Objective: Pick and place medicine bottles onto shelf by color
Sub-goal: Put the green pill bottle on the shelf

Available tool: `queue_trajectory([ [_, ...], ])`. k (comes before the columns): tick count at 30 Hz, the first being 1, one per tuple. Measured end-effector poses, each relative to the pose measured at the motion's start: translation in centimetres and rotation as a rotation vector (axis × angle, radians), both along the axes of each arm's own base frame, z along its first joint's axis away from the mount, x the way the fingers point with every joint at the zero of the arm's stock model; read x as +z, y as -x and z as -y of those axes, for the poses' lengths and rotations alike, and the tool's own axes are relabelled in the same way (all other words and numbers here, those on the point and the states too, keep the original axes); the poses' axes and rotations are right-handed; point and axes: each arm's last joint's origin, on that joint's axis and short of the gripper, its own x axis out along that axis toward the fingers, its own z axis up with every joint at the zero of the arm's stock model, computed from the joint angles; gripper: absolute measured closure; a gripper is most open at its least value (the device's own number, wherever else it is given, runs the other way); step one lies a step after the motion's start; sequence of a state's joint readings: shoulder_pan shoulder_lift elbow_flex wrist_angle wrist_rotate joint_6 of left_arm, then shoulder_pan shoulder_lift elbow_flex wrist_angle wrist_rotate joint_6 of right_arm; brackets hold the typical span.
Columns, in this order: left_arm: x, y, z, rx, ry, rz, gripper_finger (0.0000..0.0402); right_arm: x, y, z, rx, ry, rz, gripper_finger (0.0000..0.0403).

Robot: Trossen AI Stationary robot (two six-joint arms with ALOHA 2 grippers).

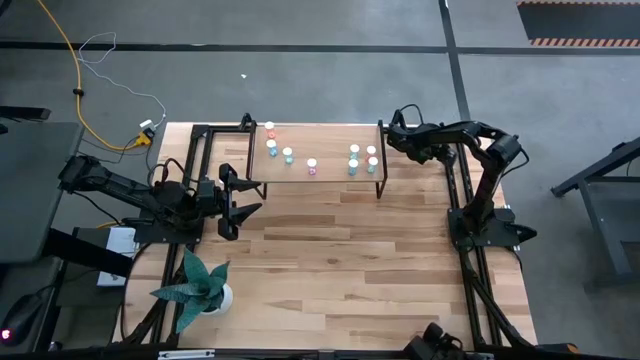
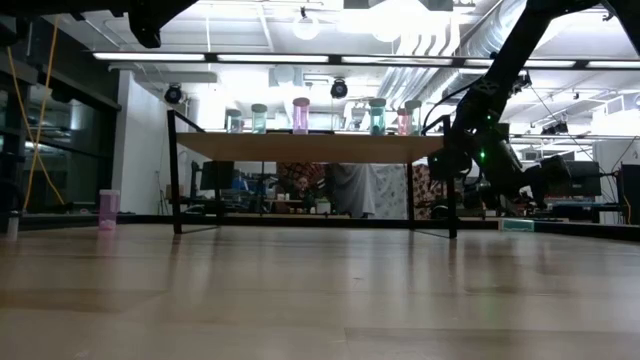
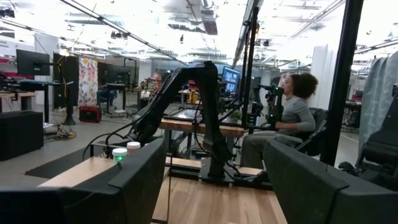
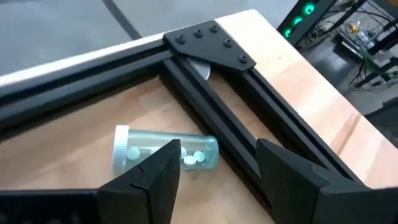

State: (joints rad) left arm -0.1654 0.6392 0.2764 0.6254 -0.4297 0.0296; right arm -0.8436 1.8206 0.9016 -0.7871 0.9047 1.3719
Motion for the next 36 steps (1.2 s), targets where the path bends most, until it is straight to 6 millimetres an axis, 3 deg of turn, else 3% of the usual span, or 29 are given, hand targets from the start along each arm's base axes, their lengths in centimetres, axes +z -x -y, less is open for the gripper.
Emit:
queue_trajectory([
  [16,0.0,0.0,0.0,0.003,-0.012,-0.003,0.0145,1.3,-0.8,2.6,0.146,-0.22,0.152,0.0203],
  [24,0.0,0.0,-0.1,0.048,-0.013,-0.008,0.0145,5.1,-2.0,4.6,0.254,-0.29,0.117,0.0203],
  [29,0.0,0.0,-0.1,0.051,-0.013,-0.009,0.0145,6.8,-1.3,6.0,0.215,-0.263,0.087,0.0203],
  [36,0.0,0.0,-0.1,0.051,-0.013,-0.01,0.0145,5.6,1.2,6.5,0.138,-0.332,0.085,0.0203],
])
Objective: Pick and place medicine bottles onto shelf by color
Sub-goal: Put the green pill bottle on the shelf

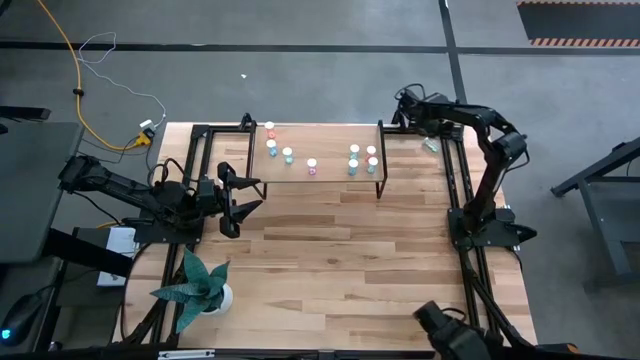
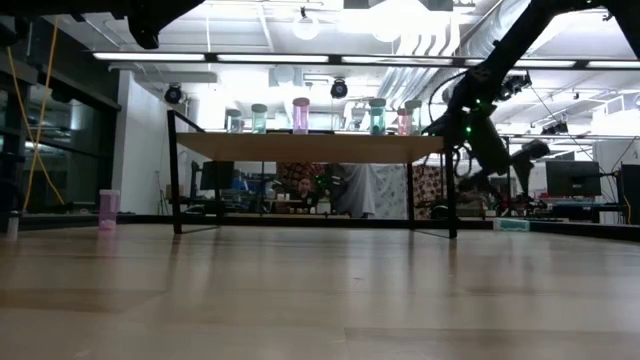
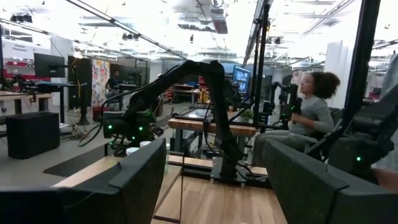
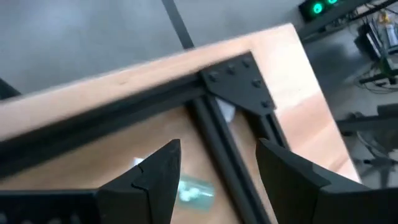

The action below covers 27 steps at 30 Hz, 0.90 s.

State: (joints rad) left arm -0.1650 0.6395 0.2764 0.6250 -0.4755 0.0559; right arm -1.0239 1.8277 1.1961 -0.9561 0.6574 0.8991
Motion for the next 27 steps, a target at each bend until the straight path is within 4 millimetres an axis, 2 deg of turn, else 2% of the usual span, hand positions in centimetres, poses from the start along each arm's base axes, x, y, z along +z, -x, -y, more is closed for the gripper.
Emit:
queue_trajectory([
  [9,0.0,0.0,0.0,0.0,0.0,0.001,0.0145,-2.7,-0.5,0.6,-0.029,-0.007,-0.123,0.0203],
  [14,0.0,0.0,0.0,0.002,0.001,0.0,0.0145,-3.3,-1.1,1.2,-0.02,-0.022,-0.154,0.0203],
  [21,0.0,0.0,0.0,0.004,0.001,0.0,0.0145,-4.0,-1.6,1.6,0.087,-0.174,-0.141,0.0203],
  [27,0.0,0.0,0.0,0.004,0.001,0.0,0.0145,-4.0,-1.5,0.7,0.123,-0.291,-0.158,0.0203],
])
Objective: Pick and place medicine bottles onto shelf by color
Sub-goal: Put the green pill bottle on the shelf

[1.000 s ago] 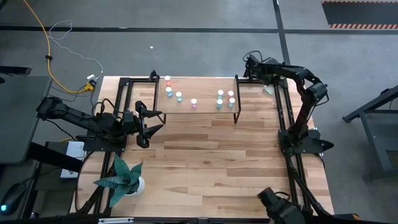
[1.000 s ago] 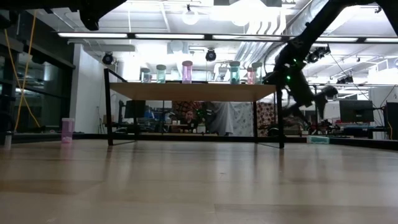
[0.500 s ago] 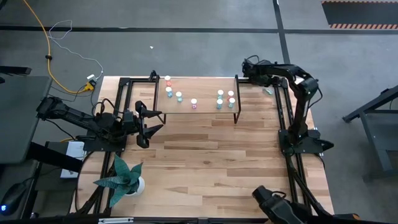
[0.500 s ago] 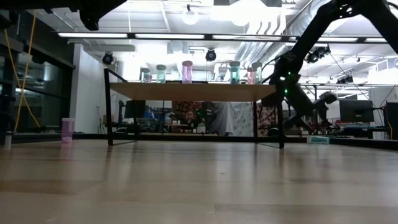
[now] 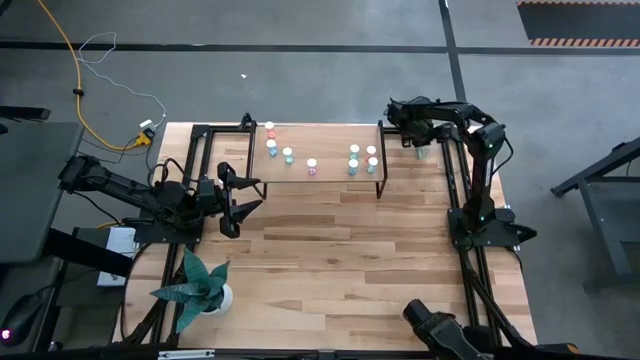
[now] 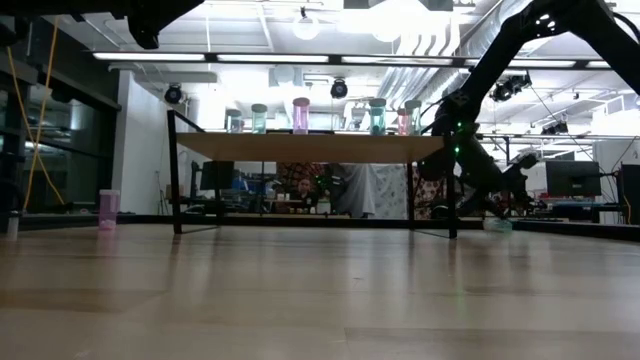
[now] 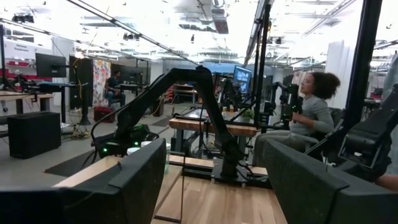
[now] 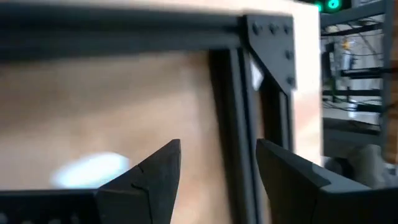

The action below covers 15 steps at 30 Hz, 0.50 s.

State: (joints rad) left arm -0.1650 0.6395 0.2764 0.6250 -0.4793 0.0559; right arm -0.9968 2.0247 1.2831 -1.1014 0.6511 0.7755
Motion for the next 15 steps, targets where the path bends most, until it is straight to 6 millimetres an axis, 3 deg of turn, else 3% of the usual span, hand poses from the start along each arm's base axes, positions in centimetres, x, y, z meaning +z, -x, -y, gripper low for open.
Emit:
queue_trajectory([
  [9,0.0,0.0,0.0,0.0,0.0,0.0,0.0145,0.8,-0.8,-2.1,0.073,-0.129,-0.091,0.0203],
  [15,0.0,0.0,0.0,-0.001,0.003,0.001,0.0145,3.7,-0.8,-2.5,0.108,-0.038,-0.03,0.0203],
])
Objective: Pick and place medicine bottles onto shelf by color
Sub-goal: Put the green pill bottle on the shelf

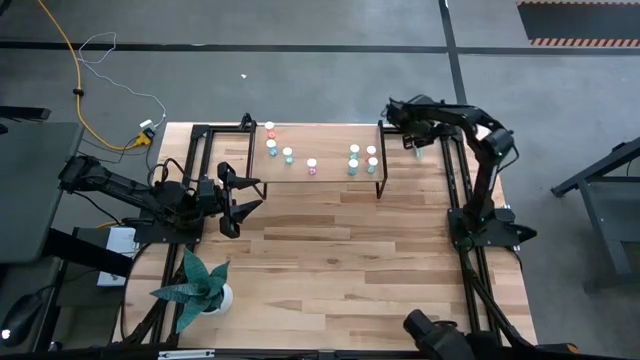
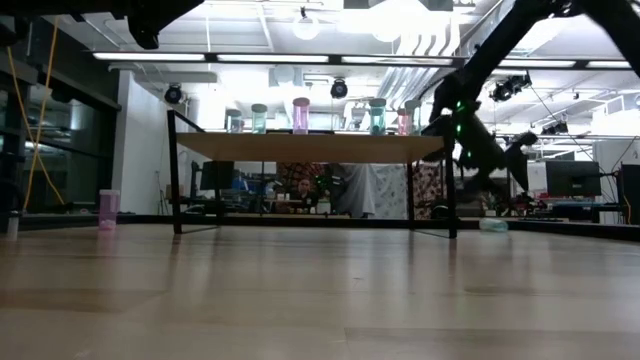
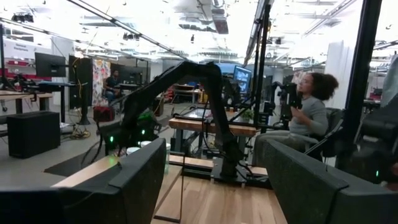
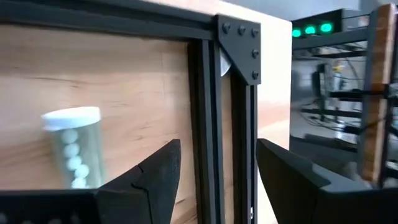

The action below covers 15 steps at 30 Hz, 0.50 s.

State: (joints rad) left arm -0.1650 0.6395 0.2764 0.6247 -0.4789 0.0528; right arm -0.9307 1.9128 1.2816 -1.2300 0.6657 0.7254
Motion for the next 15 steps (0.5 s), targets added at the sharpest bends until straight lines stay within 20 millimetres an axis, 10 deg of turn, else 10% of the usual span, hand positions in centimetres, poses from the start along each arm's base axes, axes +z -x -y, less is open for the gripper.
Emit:
queue_trajectory([
  [7,0.0,0.0,0.0,0.0,-0.003,-0.004,0.0145,3.2,0.5,-1.0,0.087,0.033,0.308,0.0203],
  [15,0.0,0.0,0.0,0.0,0.0,-0.003,0.0145,1.6,1.4,-2.6,0.158,0.108,0.622,0.0203],
])
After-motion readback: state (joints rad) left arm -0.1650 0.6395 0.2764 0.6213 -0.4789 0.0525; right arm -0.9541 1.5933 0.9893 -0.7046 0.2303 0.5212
